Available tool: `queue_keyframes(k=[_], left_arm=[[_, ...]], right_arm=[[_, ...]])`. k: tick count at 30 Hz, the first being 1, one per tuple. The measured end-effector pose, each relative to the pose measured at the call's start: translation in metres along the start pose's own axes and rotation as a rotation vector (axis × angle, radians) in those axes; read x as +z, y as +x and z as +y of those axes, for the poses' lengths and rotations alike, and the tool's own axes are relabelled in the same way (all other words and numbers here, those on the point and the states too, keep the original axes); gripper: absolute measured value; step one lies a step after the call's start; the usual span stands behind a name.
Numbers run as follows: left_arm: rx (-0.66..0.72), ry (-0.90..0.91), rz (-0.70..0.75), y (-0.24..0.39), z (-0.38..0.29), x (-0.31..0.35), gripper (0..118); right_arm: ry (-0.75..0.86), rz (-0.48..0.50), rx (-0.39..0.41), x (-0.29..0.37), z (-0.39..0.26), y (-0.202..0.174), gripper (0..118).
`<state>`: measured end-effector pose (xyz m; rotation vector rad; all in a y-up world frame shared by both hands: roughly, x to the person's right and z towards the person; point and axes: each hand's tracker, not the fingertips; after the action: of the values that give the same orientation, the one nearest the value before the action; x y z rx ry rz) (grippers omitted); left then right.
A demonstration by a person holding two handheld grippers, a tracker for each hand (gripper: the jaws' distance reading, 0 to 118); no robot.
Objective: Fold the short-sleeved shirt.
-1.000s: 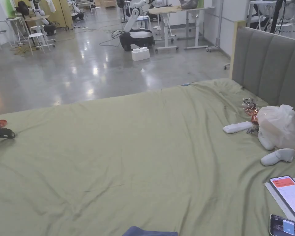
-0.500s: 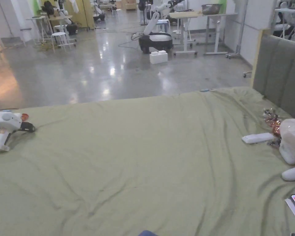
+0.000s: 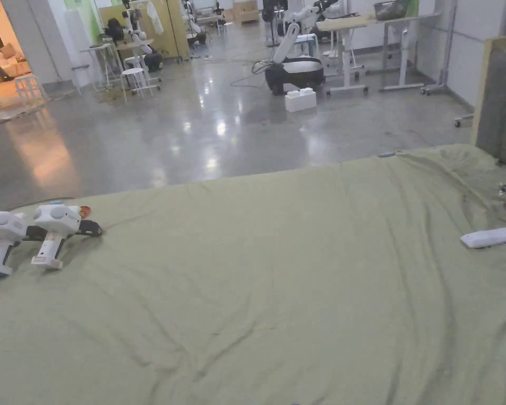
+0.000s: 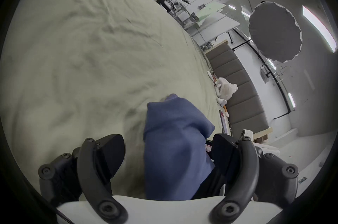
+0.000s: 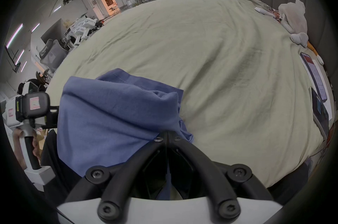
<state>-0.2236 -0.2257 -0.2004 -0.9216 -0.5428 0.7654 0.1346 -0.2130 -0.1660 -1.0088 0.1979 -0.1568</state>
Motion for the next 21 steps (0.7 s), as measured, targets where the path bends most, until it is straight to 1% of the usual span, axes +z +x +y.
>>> queue_keyframes(k=[1, 2, 3, 4, 5, 6, 9, 10, 11, 12, 13, 14, 15, 17, 18, 20, 21], left_arm=[[0.031, -0.024, 0.006, -0.002, 0.001, -0.007, 90], [0.053, -0.044, 0.013, -0.002, 0.0, -0.012, 71], [0.04, -0.067, 0.001, 0.0, -0.001, -0.016, 41], [0.009, -0.068, 0.012, 0.004, -0.005, -0.019, 32], [-0.044, -0.06, 0.057, 0.007, -0.006, -0.019, 30], [-0.044, -0.057, 0.055, 0.009, -0.006, -0.019, 29], [0.019, -0.043, 0.028, 0.008, 0.001, -0.008, 27], [0.042, -0.034, 0.011, 0.011, 0.007, 0.0, 27], [0.052, -0.034, 0.004, 0.014, 0.014, 0.012, 27], [0.047, -0.017, -0.005, 0.016, 0.022, 0.034, 27], [0.021, 0.036, -0.009, 0.017, 0.03, 0.054, 27], [-0.011, 0.067, 0.005, 0.014, 0.043, 0.079, 27], [-0.02, 0.09, 0.045, 0.007, 0.058, 0.105, 27], [-0.018, 0.148, 0.172, -0.021, 0.089, 0.157, 27], [-0.026, 0.172, 0.243, -0.035, 0.103, 0.181, 27], [-0.051, 0.167, 0.423, -0.053, 0.121, 0.213, 27], [-0.036, 0.153, 0.532, -0.066, 0.129, 0.228, 27]], right_arm=[[-0.002, 0.002, -0.01, 0.0, 0.001, 0.001, 0], [-0.005, 0.005, -0.025, 0.0, 0.001, 0.001, 0], [-0.008, 0.007, -0.041, 0.0, 0.001, 0.002, 0], [-0.008, 0.007, -0.047, 0.0, 0.0, 0.003, 0], [-0.007, 0.007, -0.049, -0.001, 0.0, 0.003, 0], [-0.003, 0.008, -0.049, -0.001, -0.001, 0.004, 0], [0.012, 0.011, -0.065, 0.005, -0.002, 0.004, 0], [0.006, 0.045, -0.152, 0.015, -0.001, 0.005, 0], [0.03, 0.103, -0.272, 0.029, 0.0, 0.009, 0], [0.097, 0.23, -0.383, 0.047, -0.001, 0.015, 0], [0.155, 0.333, -0.435, 0.061, -0.002, 0.021, 0], [0.189, 0.374, -0.466, 0.075, -0.001, 0.026, 0], [0.196, 0.36, -0.446, 0.084, 0.0, 0.029, 0], [0.197, 0.271, -0.388, 0.095, 0.0, 0.036, 0], [0.193, 0.249, -0.379, 0.098, -0.003, 0.04, 0], [0.189, 0.239, -0.392, 0.103, -0.011, 0.048, 0], [0.196, 0.228, -0.409, 0.109, -0.016, 0.05, 0]])
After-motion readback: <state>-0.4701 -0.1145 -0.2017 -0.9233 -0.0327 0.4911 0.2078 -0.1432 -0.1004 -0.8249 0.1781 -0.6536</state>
